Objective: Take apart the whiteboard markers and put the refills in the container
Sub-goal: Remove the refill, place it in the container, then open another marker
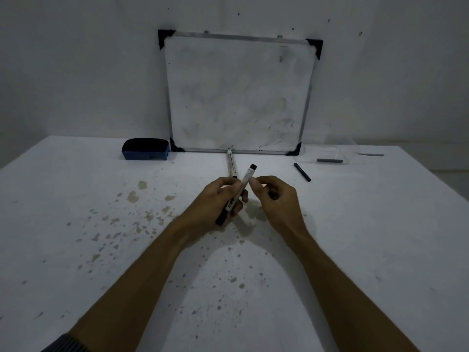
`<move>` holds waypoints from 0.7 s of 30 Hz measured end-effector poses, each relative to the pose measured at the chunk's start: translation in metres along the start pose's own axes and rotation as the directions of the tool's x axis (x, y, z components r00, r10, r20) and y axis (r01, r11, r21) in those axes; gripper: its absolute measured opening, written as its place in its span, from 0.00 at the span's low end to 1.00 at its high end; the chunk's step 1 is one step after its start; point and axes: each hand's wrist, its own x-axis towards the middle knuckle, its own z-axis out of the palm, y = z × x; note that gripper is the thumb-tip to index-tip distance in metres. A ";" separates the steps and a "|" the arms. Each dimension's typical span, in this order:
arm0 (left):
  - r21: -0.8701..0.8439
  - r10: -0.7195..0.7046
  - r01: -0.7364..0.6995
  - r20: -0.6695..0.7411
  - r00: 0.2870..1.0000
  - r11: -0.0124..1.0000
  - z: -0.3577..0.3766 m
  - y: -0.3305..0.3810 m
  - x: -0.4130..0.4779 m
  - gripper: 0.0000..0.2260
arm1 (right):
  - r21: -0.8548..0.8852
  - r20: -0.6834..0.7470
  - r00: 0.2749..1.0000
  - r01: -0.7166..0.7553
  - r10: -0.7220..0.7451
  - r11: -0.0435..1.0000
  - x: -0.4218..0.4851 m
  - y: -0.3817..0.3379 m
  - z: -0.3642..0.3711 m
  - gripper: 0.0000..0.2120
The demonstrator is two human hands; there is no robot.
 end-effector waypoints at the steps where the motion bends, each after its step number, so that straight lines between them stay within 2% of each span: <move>1: -0.023 -0.016 0.016 0.009 1.000 1.000 0.001 -0.002 0.001 0.15 | 0.036 0.031 0.999 -0.007 0.006 0.999 -0.001 -0.002 -0.001 0.11; 4: 0.029 -0.027 0.027 0.017 0.999 0.999 0.005 -0.004 -0.001 0.14 | 0.079 0.149 0.986 -0.082 0.070 0.994 -0.002 -0.007 -0.003 0.12; 6: 0.224 0.005 -0.003 -0.010 1.000 0.975 0.005 0.001 -0.002 0.14 | 0.096 0.181 0.974 -0.154 0.135 0.983 -0.001 -0.011 -0.004 0.15; 8: 0.427 0.115 -0.071 -0.078 0.990 0.902 -0.002 0.001 -0.001 0.14 | 0.141 0.218 0.960 -0.206 0.173 0.968 0.002 -0.014 -0.011 0.15; 10: 0.466 0.244 -0.174 -0.093 0.965 0.867 -0.009 0.001 -0.002 0.14 | 0.178 0.335 0.923 -0.260 0.190 0.949 0.003 -0.016 -0.017 0.13; 11: 0.475 0.308 -0.237 -0.077 0.948 0.847 -0.011 0.000 -0.003 0.14 | 0.125 0.401 0.893 -0.277 0.207 0.953 0.002 -0.017 -0.018 0.13; 13: 0.545 0.386 -0.313 -0.021 0.922 0.778 -0.011 -0.002 -0.007 0.14 | -0.033 0.468 0.851 -0.250 0.236 0.968 -0.003 -0.018 -0.015 0.13; 18: 0.809 0.427 -0.361 0.152 0.891 0.463 -0.018 -0.007 -0.008 0.14 | -0.097 0.456 0.880 -0.097 0.131 0.991 -0.011 -0.020 -0.011 0.16; 21: 0.809 0.418 -0.350 0.145 0.897 0.472 -0.019 -0.009 -0.006 0.15 | -0.124 0.473 0.874 -0.057 0.109 0.991 -0.011 -0.019 -0.013 0.17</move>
